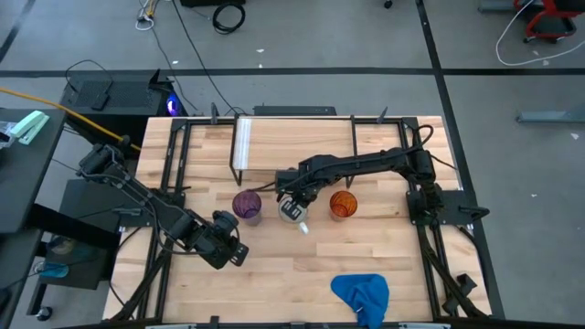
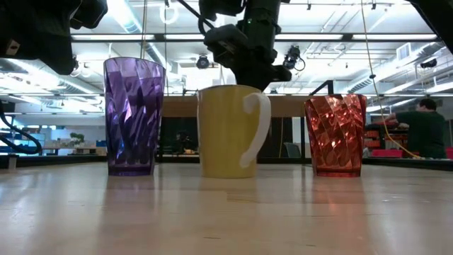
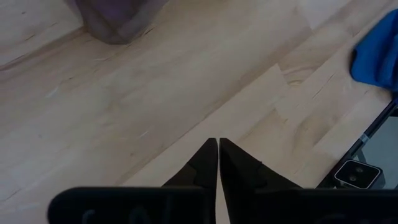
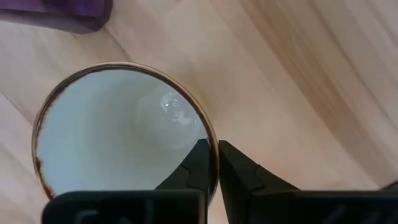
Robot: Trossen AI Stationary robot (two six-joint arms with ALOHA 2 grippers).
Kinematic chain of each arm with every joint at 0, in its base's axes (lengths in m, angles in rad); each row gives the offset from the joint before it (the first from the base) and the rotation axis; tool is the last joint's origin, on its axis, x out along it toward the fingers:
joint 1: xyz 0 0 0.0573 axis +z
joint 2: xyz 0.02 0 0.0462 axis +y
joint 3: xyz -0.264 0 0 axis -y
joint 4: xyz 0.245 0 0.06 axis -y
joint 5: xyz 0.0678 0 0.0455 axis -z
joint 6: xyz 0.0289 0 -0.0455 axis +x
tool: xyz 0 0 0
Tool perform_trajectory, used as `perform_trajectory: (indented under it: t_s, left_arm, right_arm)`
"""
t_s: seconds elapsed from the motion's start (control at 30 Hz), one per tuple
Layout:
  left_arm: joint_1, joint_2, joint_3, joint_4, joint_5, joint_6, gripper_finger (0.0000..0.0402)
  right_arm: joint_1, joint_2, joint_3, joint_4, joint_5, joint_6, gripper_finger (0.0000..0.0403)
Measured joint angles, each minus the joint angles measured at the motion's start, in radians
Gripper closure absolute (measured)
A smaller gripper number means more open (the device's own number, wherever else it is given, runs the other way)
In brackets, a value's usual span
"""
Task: Stack small to large cups/mugs on shelf
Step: Prepare the yellow mug
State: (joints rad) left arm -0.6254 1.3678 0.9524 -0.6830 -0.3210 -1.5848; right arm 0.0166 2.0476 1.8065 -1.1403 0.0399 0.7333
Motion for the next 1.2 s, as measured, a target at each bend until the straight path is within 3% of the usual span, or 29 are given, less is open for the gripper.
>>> perform_trajectory:
  t_s: [1.2]
  left_arm:
    - [-0.001, 0.0, 0.0, 0.014, 0.0, 0.011, 0.0387]
  right_arm:
    - [-0.001, -0.069, -0.013, 0.008, -0.019, -0.01, 0.0342]
